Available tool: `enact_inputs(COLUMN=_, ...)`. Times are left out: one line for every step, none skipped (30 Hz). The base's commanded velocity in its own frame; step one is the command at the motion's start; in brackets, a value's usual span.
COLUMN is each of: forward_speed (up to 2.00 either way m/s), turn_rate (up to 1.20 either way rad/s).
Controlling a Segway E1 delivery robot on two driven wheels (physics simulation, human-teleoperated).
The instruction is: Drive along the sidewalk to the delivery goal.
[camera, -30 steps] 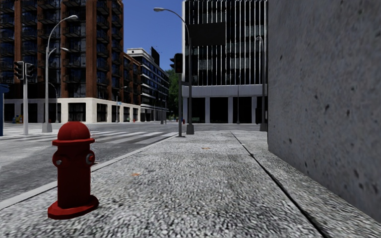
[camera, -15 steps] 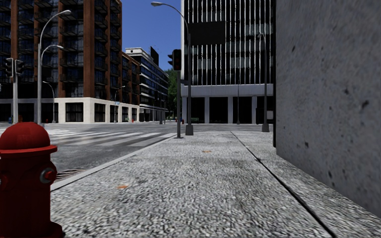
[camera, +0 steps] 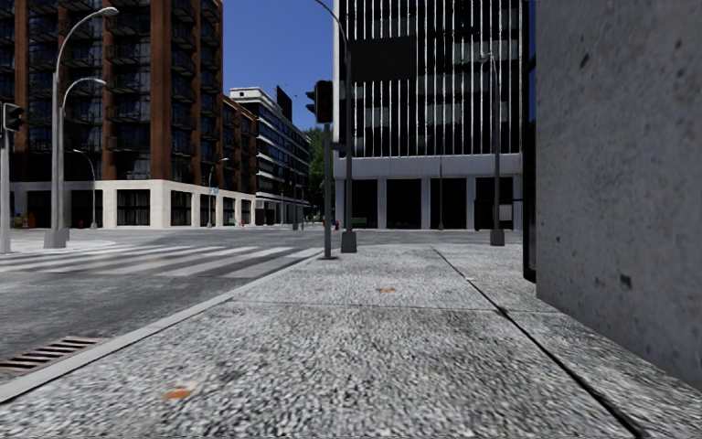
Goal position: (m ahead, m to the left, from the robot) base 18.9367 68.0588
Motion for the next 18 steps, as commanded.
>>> enact_inputs(forward_speed=2.0, turn_rate=0.0)
enact_inputs(forward_speed=2.0, turn_rate=0.0)
enact_inputs(forward_speed=2.0, turn_rate=0.0)
enact_inputs(forward_speed=2.0, turn_rate=0.0)
enact_inputs(forward_speed=2.0, turn_rate=0.0)
enact_inputs(forward_speed=2.0, turn_rate=0.0)
enact_inputs(forward_speed=2.0, turn_rate=0.0)
enact_inputs(forward_speed=2.0, turn_rate=0.0)
enact_inputs(forward_speed=2.0, turn_rate=0.0)
enact_inputs(forward_speed=2.0, turn_rate=0.0)
enact_inputs(forward_speed=2.0, turn_rate=0.0)
enact_inputs(forward_speed=2.0, turn_rate=0.0)
enact_inputs(forward_speed=2.0, turn_rate=0.0)
enact_inputs(forward_speed=2.0, turn_rate=0.0)
enact_inputs(forward_speed=2.0, turn_rate=0.0)
enact_inputs(forward_speed=2.0, turn_rate=0.0)
enact_inputs(forward_speed=2.0, turn_rate=0.0)
enact_inputs(forward_speed=2.0, turn_rate=0.0)
